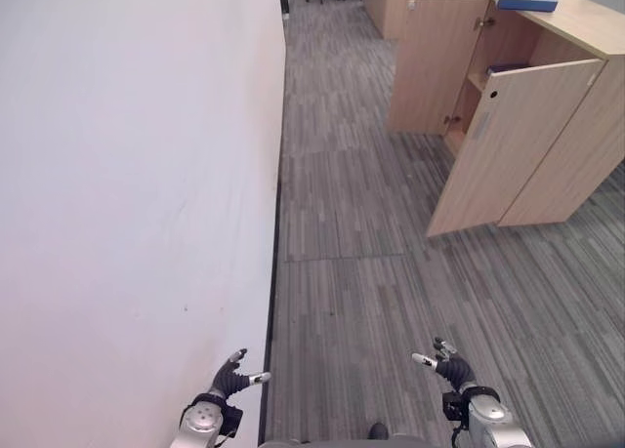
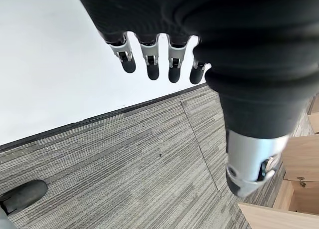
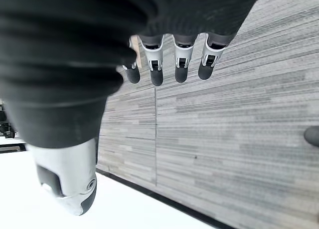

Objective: Put the empty folder in the office cabinet

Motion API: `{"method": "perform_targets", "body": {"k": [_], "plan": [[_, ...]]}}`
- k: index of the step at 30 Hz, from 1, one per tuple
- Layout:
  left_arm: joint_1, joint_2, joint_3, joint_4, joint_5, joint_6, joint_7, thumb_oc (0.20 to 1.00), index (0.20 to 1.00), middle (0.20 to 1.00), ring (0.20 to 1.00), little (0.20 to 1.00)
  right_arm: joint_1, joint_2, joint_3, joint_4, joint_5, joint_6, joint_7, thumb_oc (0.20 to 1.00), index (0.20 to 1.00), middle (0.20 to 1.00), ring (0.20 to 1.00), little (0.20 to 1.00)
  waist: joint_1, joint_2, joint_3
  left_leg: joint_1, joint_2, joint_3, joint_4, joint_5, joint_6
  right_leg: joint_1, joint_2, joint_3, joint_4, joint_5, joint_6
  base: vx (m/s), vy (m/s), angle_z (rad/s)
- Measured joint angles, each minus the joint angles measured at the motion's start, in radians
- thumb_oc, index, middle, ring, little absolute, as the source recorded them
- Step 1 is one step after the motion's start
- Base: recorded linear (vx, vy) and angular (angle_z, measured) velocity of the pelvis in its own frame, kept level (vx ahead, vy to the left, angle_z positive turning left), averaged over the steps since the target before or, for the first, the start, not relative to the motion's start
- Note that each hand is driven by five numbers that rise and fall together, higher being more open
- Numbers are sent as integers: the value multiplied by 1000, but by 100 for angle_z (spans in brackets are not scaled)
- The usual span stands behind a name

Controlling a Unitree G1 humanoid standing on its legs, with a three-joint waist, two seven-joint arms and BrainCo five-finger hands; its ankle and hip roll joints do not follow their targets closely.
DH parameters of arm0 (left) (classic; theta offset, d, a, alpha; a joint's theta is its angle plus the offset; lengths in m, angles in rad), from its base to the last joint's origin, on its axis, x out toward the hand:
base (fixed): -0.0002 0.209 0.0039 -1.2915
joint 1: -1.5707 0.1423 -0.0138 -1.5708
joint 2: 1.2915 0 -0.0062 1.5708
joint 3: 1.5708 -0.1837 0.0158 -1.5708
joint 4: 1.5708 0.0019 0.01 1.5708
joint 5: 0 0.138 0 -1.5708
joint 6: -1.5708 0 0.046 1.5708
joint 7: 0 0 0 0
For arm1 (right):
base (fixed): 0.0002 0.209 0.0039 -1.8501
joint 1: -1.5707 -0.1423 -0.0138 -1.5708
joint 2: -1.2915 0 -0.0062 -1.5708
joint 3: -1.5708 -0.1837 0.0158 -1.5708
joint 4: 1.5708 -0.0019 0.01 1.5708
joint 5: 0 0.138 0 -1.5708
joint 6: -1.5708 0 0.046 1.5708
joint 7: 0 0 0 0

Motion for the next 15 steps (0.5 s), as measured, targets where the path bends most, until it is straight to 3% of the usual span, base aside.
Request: {"method": "perform_targets", "body": {"k": [15], "plan": [[13, 0, 7, -6, -38, 0, -21, 1000, 1000, 1000, 1000, 1000, 49, 6, 1, 51, 0, 4, 19, 1000, 1000, 1000, 1000, 1000, -1, -13, 2, 19, -4, -1, -21, 4, -6, 46, 6, 1, -69, 36, 4, -3, -13, 0]]}}
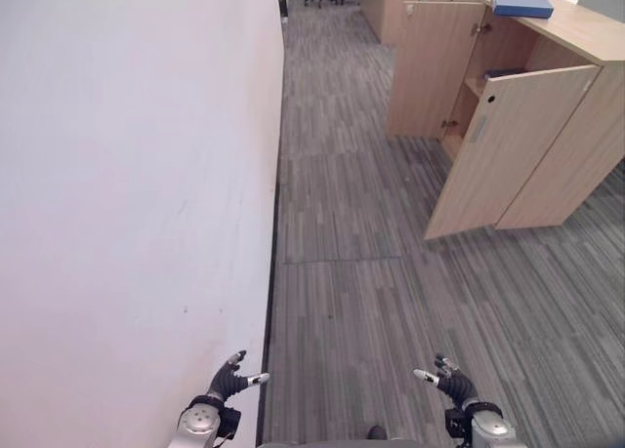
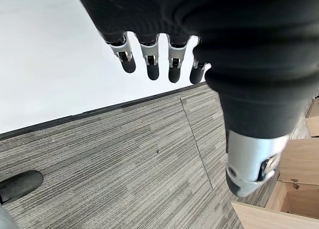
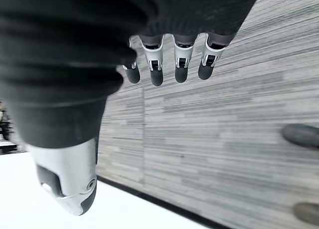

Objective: Put the empty folder in the office cabinet

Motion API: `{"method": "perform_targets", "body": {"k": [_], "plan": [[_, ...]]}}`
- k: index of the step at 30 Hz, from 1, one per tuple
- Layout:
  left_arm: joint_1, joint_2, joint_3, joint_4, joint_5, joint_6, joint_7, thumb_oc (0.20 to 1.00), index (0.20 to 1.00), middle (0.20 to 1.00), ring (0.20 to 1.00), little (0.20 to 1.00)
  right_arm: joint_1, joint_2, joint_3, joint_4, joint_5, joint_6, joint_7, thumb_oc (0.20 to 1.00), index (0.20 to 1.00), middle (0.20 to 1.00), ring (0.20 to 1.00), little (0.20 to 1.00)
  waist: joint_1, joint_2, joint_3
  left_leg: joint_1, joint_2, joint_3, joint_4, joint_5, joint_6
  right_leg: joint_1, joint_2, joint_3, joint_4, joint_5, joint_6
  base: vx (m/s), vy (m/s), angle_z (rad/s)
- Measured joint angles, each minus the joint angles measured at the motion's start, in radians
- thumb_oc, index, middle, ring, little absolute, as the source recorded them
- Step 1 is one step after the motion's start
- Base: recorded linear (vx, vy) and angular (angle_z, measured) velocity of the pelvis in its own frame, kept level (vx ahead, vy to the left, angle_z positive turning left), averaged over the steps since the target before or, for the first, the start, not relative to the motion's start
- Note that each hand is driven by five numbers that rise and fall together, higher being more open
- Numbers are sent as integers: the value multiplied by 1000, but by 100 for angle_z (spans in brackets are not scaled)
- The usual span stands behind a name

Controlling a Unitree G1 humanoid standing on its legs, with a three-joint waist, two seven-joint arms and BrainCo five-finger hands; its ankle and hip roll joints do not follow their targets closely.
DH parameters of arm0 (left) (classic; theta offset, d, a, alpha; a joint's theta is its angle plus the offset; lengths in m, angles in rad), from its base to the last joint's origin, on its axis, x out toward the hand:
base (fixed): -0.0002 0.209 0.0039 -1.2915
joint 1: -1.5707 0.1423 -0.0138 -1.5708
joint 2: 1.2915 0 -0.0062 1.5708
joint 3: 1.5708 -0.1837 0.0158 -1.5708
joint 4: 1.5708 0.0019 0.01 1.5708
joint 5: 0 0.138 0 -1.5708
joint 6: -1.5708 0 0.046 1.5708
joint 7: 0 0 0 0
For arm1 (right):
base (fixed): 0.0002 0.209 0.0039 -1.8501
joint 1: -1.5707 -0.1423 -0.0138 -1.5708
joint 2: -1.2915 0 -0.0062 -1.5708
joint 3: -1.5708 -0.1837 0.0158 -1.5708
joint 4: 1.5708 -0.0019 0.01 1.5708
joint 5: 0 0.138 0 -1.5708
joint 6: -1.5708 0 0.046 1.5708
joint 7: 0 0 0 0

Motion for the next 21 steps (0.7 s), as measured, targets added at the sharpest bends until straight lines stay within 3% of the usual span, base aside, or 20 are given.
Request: {"method": "perform_targets", "body": {"k": [13, 14, 16, 17, 18, 21], "plan": [[-3, 1, -2, 20, -39, 6, -4, 1000, 1000, 1000, 1000, 1000, 0, 0, 1, 1, 0, 12, 1, 1000, 1000, 1000, 1000, 1000, -26, 4, -3, -6, 6, 7, 0, 2, -3, -11, 9, 7, -18, 1, -2, 2, -116, -1], [-16, 6, -3, 24, -40, 6, -7, 1000, 1000, 1000, 1000, 1000, -12, 6, 9, 13, 0, 12, 3, 1000, 1000, 1000, 1000, 1000, -25, -14, 8, -57, 6, 17, 93, -6, -23, -32, 2, 23, 5, -11, -16, -68, -309, -17], [-24, 16, -4, 27, -42, 7, -10, 1000, 1000, 1000, 1000, 1000, -28, 11, 17, 27, 0, 13, 11, 1000, 1000, 1000, 1000, 1000, -17, -39, 24, -104, 4, 29, 182, -3, -27, -35, -6, 32, 7, -12, -19, -6, -191, -12], [-54, 18, -9, 51, -49, 7, -16, 1000, 1000, 1000, 1000, 1000, -40, 9, 15, 33, 2, 12, 13, 1000, 1000, 1000, 1000, 1000, -18, -62, 48, -187, 14, 28, 350, -15, -62, -51, -14, 32, 41, -23, -43, 41, -83, 2], [-69, 15, -9, 66, -52, 8, -16, 1000, 1000, 1000, 1000, 1000, -45, 9, 20, 40, 12, 13, 14, 1000, 1000, 1000, 1000, 1000, -11, -74, 63, -225, 18, 25, 437, -5, -78, -43, -21, 35, 43, -25, -52, 141, -123, -3], [-79, 6, -12, 97, -68, 7, -17, 1000, 1000, 1000, 1000, 1000, -49, 0, 25, 43, 29, 13, 10, 1000, 1000, 1000, 1000, 1000, 4, -92, 81, -336, 34, -17, 530, 4, -100, -33, -18, 58, 7, -36, -71, 169, -33, -14]]}}
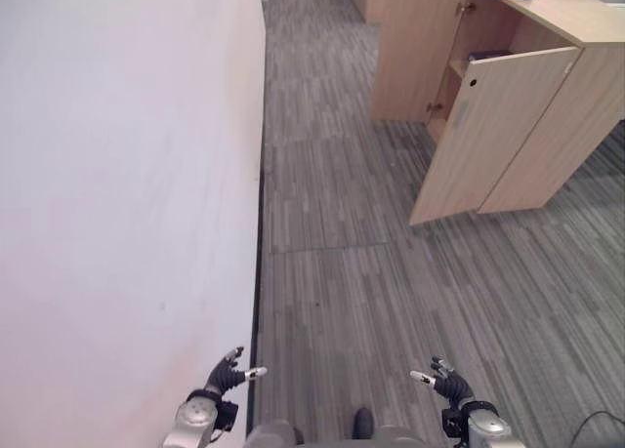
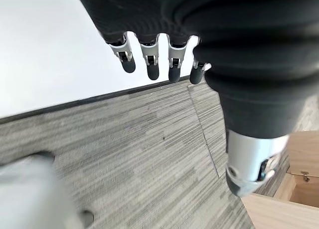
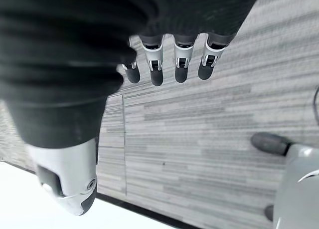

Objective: Put the empty folder in the office cabinet

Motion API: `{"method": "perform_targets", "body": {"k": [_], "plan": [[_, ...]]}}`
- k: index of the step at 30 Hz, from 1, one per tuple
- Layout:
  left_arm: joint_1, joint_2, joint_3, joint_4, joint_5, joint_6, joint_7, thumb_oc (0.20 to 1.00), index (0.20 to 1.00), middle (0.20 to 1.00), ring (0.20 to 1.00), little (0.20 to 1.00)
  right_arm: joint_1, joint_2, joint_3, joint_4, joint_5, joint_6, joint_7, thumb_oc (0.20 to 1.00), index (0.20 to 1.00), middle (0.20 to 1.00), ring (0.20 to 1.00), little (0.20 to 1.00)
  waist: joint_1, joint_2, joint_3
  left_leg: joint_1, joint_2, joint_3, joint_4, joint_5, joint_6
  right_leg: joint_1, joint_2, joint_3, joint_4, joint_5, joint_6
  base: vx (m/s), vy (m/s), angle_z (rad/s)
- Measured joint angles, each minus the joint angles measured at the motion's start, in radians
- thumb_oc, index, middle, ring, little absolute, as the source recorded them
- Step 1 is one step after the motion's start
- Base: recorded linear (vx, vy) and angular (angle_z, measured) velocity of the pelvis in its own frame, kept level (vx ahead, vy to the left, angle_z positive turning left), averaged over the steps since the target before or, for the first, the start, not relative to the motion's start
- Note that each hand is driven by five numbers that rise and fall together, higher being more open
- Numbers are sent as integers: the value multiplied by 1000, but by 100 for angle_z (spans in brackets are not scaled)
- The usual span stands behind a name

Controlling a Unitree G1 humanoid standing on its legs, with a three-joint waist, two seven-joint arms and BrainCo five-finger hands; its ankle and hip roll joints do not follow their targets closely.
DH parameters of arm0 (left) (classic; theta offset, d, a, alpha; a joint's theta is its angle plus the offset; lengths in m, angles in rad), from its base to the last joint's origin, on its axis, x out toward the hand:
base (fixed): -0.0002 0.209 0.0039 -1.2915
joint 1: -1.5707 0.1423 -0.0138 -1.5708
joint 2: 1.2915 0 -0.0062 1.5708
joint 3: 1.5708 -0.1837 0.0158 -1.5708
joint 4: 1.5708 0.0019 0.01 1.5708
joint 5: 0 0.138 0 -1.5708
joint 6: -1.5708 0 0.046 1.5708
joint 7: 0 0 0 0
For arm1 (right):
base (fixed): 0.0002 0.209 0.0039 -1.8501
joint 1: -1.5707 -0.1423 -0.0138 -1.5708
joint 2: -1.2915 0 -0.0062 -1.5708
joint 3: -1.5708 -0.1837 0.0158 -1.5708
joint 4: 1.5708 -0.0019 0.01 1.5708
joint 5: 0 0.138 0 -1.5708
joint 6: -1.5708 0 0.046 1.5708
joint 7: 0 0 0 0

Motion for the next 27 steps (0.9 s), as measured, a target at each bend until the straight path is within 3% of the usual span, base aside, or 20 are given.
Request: {"method": "perform_targets", "body": {"k": [1, 2, 3, 4, 6, 7, 10, 12, 14, 16, 17, 18, 19, 21, 22, 23, 24, 25, 26, 27], "plan": [[-8, -7, -1, 6, -1, -1, 0, 1000, 1000, 1000, 1000, 1000, -12, -5, 3, 4, 0, 0, 0, 1000, 1000, 1000, 1000, 1000, 11, 2, 3, -23, -14, -12, -57, 12, 0, 4, -5, 3, -41, -13, 14, 264, 14, -32], [-2, -24, -1, 11, -2, -3, -1, 1000, 1000, 1000, 1000, 1000, -42, -23, 8, 24, 0, -1, 0, 1000, 1000, 1000, 1000, 1000, 26, 37, 13, -36, 11, -41, -178, 29, 0, -24, 31, -13, 21, -36, 1, 374, 57, -44], [-2, -15, 3, 6, -2, -8, -1, 1000, 1000, 1000, 1000, 1000, -67, -29, 8, 34, 0, 4, 1, 1000, 1000, 1000, 1000, 1000, 34, 56, 37, -39, 35, -79, -318, 52, -31, -48, 32, -25, 165, -101, -31, 289, 34, -34], [-10, -26, 3, 28, -5, 1, 0, 1000, 1000, 1000, 1000, 1000, -75, -34, 3, 39, 0, 7, -2, 1000, 1000, 1000, 1000, 1000, 35, 88, 55, -42, 63, -100, -368, 79, -37, -33, 65, -15, 169, -114, -23, 330, 45, -26], [-3, -23, 4, 42, -7, 6, 1, 1000, 1000, 1000, 1000, 1000, -72, -33, 4, 38, 0, 6, 0, 1000, 1000, 1000, 1000, 1000, 70, 82, 67, -55, 63, -87, -424, 118, -29, -31, 61, 5, 175, -107, -35, 229, 36, -37], [-1, -16, 3, 45, -8, 8, 1, 1000, 1000, 1000, 1000, 1000, -74, -29, 4, 43, 0, 4, 0, 1000, 1000, 1000, 1000, 1000, 81, 78, 70, -94, 67, -85, -417, 132, -42, -18, 56, 13, 176, -115, -45, 454, 122, -34], [-19, -4, 9, 84, -8, 11, 7, 1000, 1000, 1000, 1000, 1000, -82, -28, 6, 74, 1, 6, -12, 1000, 1000, 1000, 1000, 1000, 104, 71, 75, -149, 121, -62, -472, 152, -55, 12, 43, 53, 210, -163, -41, 411, 138, -25], [-22, -2, 11, 87, -8, 15, 18, 1000, 1000, 1000, 1000, 1000, -72, -29, 6, 73, 1, 4, -13, 1000, 1000, 1000, 1000, 1000, 106, 75, 76, -174, 174, -29, -444, 152, -55, 59, 27, 56, 219, -198, -7, 297, 124, -27], [-17, -5, 12, 87, -8, 17, 21, 1000, 1000, 1000, 1000, 1000, -48, -31, 9, 73, 1, 5, -14, 1000, 1000, 1000, 1000, 1000, 110, 56, 58, -176, 183, 3, -385, 144, -45, 104, -23, 76, 212, -237, 37, 415, 184, -19], [8, -75, 38, 92, -46, 25, 44, 1000, 1000, 1000, 1000, 1000, -29, -29, 13, 75, 0, 9, -16, 1000, 1000, 1000, 1000, 1000, 118, 54, 22, -150, 189, 51, -361, 140, -38, 180, -70, 93, 141, -261, 75, 528, 264, -46], [79, -136, 142, 17, -128, -11, 118, 1000, 1000, 1000, 1000, 1000, -19, 14, 29, 81, 0, 11, -18, 1000, 1000, 1000, 1000, 1000, 195, 56, -10, -109, 196, 63, -342, 185, -20, 252, -87, 138, 67, -272, 98, 576, 324, -63], [86, -107, 138, -8, -118, -27, 105, 1000, 1000, 1000, 1000, 1000, -20, 60, 49, 79, 0, 11, -12, 1000, 1000, 1000, 1000, 1000, 215, 11, -15, -115, 173, 61, -309, 183, -14, 273, -109, 140, 60, -265, 109, 419, 240, -22], [63, -66, 118, 10, -82, -17, 75, 1000, 1000, 1000, 1000, 1000, -34, 97, 67, 74, 0, 11, 1, 1000, 1000, 1000, 1000, 1000, 206, -37, -32, -138, 147, 56, -278, 181, 2, 267, -138, 123, 79, -254, 169, 276, 166, 66], [45, -31, 113, 56, -51, 8, 52, 1000, 1000, 1000, 1000, 1000, -82, 131, 61, 76, 0, 5, 7, 1000, 1000, 1000, 1000, 1000, 184, -73, -53, -155, 134, 45, -222, 180, 21, 259, -144, 129, 123, -234, 189, 430, 280, 42], [47, -3, 110, 66, -43, 10, 39, 1000, 1000, 1000, 1000, 1000, -131, 133, 56, 81, 0, 2, 9, 1000, 1000, 1000, 1000, 1000, 191, -66, -52, -229, 166, 33, -38, 150, 44, 260, -123, 143, 138, -160, 262, 395, 277, -25], [50, 8, 107, 84, -40, 11, 36, 1000, 1000, 1000, 1000, 1000, -134, 133, 41, 90, 0, 1, 9, 1000, 1000, 1000, 1000, 1000, 187, -79, -71, -270, 146, 40, 20, 81, 31, 232, -127, 142, 192, -143, 290, 449, 356, -17], [50, 8, 91, 95, -35, 14, 36, 1000, 1000, 1000, 1000, 1000, -115, 122, 18, 103, 0, 0, 10, 1000, 1000, 1000, 1000, 1000, 184, -81, -90, -255, 78, 76, -62, 57, 59, 210, -159, 147, 261, -134, 307, 204, 189, -8], [74, -7, 69, 86, -27, 17, 32, 1000, 1000, 1000, 1000, 1000, -88, 81, 16, 110, -1, 1, 9, 1000, 1000, 1000, 1000, 1000, 193, -40, -138, -176, 42, 94, -260, 120, 134, 193, -140, 170, 315, -105, 332, 292, 262, -9], [72, 3, 71, 99, -29, 16, 29, 1000, 1000, 1000, 1000, 1000, -94, 88, 18, 123, 1, 8, 3, 1000, 1000, 1000, 1000, 1000, 188, -69, -128, -151, 19, 122, -263, 127, 146, 168, -158, 188, 412, -93, 335, 171, 164, -26], [76, 5, 65, 92, -28, 18, 28, 1000, 1000, 1000, 1000, 1000, -88, 84, 19, 103, 0, 4, 8, 1000, 1000, 1000, 1000, 1000, 188, -65, -130, -136, 16, 114, -282, 115, 159, 98, -173, 185, 543, -52, 340, 294, 255, -12]]}}
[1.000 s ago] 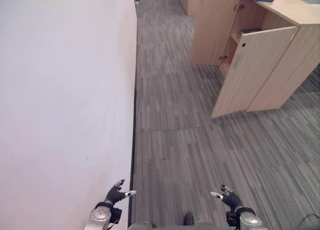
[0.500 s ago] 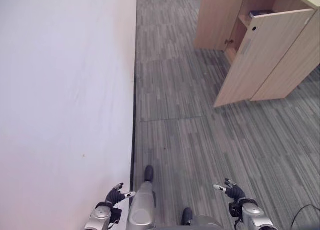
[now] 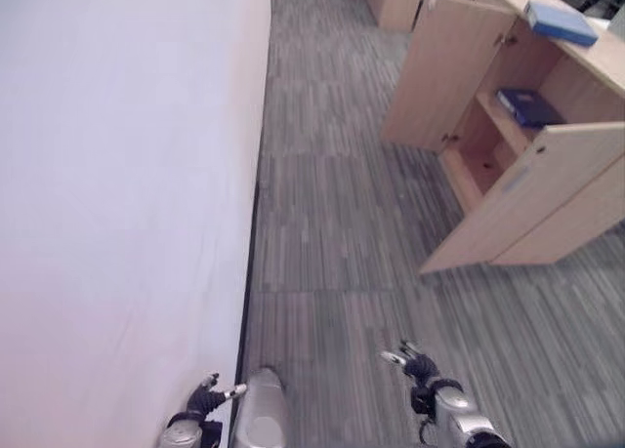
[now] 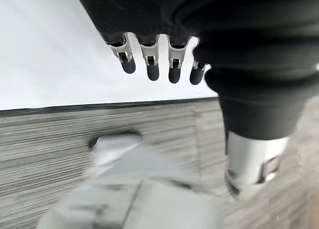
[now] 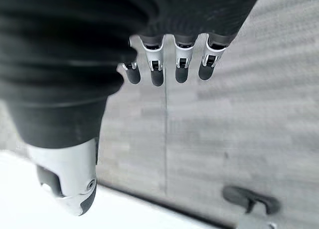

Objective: Put the empty folder in the office cabinet

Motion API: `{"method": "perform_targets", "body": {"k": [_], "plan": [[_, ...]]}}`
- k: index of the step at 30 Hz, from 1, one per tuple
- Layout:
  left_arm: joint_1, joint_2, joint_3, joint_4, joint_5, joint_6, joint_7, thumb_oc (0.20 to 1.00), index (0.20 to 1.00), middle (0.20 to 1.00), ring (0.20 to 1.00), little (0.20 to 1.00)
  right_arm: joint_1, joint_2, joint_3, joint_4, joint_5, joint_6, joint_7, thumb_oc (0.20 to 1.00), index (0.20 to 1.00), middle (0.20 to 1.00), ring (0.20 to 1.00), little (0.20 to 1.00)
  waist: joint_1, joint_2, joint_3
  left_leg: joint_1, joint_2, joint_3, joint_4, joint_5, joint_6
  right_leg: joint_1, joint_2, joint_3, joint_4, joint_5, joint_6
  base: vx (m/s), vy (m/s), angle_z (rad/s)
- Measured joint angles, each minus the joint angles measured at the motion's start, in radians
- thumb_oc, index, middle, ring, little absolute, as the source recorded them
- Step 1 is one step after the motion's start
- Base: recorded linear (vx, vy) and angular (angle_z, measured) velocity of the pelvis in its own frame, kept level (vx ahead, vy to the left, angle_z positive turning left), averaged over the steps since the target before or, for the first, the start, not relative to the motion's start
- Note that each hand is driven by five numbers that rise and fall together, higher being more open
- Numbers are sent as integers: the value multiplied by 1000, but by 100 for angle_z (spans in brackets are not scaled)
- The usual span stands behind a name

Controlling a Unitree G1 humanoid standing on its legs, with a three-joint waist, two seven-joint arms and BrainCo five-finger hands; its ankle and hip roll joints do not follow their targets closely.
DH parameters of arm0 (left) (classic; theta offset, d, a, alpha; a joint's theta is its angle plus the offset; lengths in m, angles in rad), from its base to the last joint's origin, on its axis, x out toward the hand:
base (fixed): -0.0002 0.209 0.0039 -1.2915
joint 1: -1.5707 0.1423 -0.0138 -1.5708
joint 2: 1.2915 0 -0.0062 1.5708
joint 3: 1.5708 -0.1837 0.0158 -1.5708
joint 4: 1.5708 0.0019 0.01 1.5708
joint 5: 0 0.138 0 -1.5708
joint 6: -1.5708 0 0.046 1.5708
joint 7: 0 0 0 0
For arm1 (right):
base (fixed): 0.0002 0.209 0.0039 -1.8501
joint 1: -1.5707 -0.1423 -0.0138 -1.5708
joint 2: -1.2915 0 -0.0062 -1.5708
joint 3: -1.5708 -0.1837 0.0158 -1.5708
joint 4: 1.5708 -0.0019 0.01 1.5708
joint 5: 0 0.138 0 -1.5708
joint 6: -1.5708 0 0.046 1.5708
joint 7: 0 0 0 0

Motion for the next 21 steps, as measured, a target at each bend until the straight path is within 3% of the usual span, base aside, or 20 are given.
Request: {"method": "perform_targets", "body": {"k": [1, 2, 3, 4, 5, 6, 7, 8, 9, 10, 11, 13, 14, 15, 16, 17, 19, 21], "plan": [[-7, 8, -1, -6, 0, 0, -6, 1000, 1000, 1000, 1000, 1000, 4, 0, -4, 2, 1, -1, -3, 1000, 1000, 1000, 1000, 1000, -4, -4, 4, 8, -16, 4, 1, -10, 11, -55, -7, 13, 89, 20, -20, 306, 235, 7], [-20, 15, -6, -17, -1, 1, -6, 1000, 1000, 1000, 1000, 1000, 6, -2, -1, 2, 1, 4, -4, 1000, 1000, 1000, 1000, 1000, -7, -14, 7, 14, -30, -2, 8, -28, 25, -83, -1, 12, 135, 88, -44, 478, 333, 89], [-68, 17, -64, -29, -1, 1, -7, 1000, 1000, 1000, 1000, 1000, 8, -9, -8, 1, 2, 4, -12, 1000, 1000, 1000, 1000, 1000, -48, 41, 40, 40, -38, -28, 20, -46, 49, -118, 54, 1, 222, 383, -67, 355, 238, 96], [-65, 19, -72, -59, -1, -4, -6, 1000, 1000, 1000, 1000, 1000, 1, -6, -7, 0, 2, 3, -11, 1000, 1000, 1000, 1000, 1000, -51, 49, 51, 86, -37, -32, -40, -62, 64, -198, 64, 9, 334, 362, -122, 403, 233, 89], [-66, 21, -69, -65, -1, -3, -7, 1000, 1000, 1000, 1000, 1000, -21, 5, -10, -9, 3, 0, -10, 1000, 1000, 1000, 1000, 1000, -59, 53, 74, 127, -46, -34, -88, -38, 55, -270, 59, 10, 425, 185, -117, 411, 112, 41], [-76, 17, -59, -68, 0, 3, -10, 1000, 1000, 1000, 1000, 1000, -26, 3, -10, -42, 4, -1, -8, 1000, 1000, 1000, 1000, 1000, -87, 76, 101, 172, -47, -51, -115, -33, 48, -334, 66, -27, 423, 66, -123, 543, 105, 30], [-76, 15, -50, -75, -1, 3, -9, 1000, 1000, 1000, 1000, 1000, -25, -4, -9, -61, 5, -1, -7, 1000, 1000, 1000, 1000, 1000, -88, 87, 107, 200, -46, -46, -135, -41, 57, -387, 66, -36, 413, 28, -119, 620, 6, 26], [-65, 20, -54, -94, -1, 3, -6, 1000, 1000, 1000, 1000, 1000, -35, -19, -16, -104, 6, -6, -7, 1000, 1000, 1000, 1000, 1000, -120, 120, 124, 243, -36, -44, -157, -93, 90, -493, 3, -178, 268, -52, -136, 464, -92, -2], [-64, 22, -53, -98, -1, 1, -7, 1000, 1000, 1000, 1000, 1000, -34, -24, -31, -108, 9, -11, -8, 1000, 1000, 1000, 1000, 1000, -136, 134, 131, 257, -30, -36, -170, -88, 78, -508, -20, -260, 120, -53, -145, 348, -84, 12], [-75, 30, -52, -96, -1, 0, -7, 1000, 1000, 1000, 1000, 1000, -37, -25, -38, -107, 18, -11, -12, 1000, 1000, 1000, 1000, 1000, -159, 135, 137, 289, -32, -45, -179, -101, 54, -542, -24, -266, 14, -49, -137, 490, -156, 41], [-69, 43, -42, -95, -1, -3, -7, 1000, 1000, 1000, 1000, 1000, -14, -24, -41, -84, 39, -5, -18, 1000, 1000, 1000, 1000, 1000, -181, 113, 130, 338, -44, -47, -218, -99, 14, -555, -39, -272, -165, -27, -109, 511, -162, 46], [-56, 57, -30, -92, 0, -7, -5, 1000, 1000, 1000, 1000, 1000, 20, -23, -48, -46, 40, -3, -20, 1000, 1000, 1000, 1000, 1000, -196, 81, 109, 404, -57, -52, -254, -122, -26, -570, -58, -286, -254, -19, -106, 408, -133, 29], [-43, 62, -26, -94, 0, -8, -4, 1000, 1000, 1000, 1000, 1000, 25, -21, -53, -27, 40, 1, -21, 1000, 1000, 1000, 1000, 1000, -200, 69, 101, 431, -56, -54, -265, -135, -44, -558, -61, -325, -300, -20, -108, 455, -142, 3], [-26, 56, -24, -90, 1, -7, -4, 1000, 1000, 1000, 1000, 1000, 43, -27, -81, -7, 40, 1, -21, 1000, 1000, 1000, 1000, 1000, -209, 64, 90, 512, -32, -54, -296, -166, -91, -539, -46, -388, -312, 45, -148, 448, -138, -13], [-14, 37, -28, -90, 3, -5, -7, 1000, 1000, 1000, 1000, 1000, 35, -36, -110, 16, 40, 1, -25, 1000, 1000, 1000, 1000, 1000, -222, 109, 83, 537, 16, -47, -291, -178, -123, -511, -20, -456, -294, 62, -146, 596, -194, -34], [-7, 25, -28, -93, 6, -4, -8, 1000, 1000, 1000, 1000, 1000, 30, -44, -124, 13, 40, 2, -29, 1000, 1000, 1000, 1000, 1000, -223, 136, 79, 548, 48, -33, -287, -182, -131, -504, 2, -481, -276, 72, -153, 314, -108, -37], [-19, 15, -36, -94, 22, -5, -8, 1000, 1000, 1000, 1000, 1000, 35, -65, -129, 12, 40, -4, -28, 1000, 1000, 1000, 1000, 1000, -246, 144, 75, 553, 73, -37, -233, -180, -132, -501, 19, -472, -230, 121, -196, 405, -139, -15], [-47, -4, -55, -95, 23, -11, -11, 1000, 1000, 1000, 1000, 1000, 54, -100, -138, 14, 41, 2, -29, 1000, 1000, 1000, 1000, 1000, -263, 167, 59, 558, 99, -43, -176, -157, -153, -487, 40, -465, -189, 88, -243, 295, -162, 3]]}}
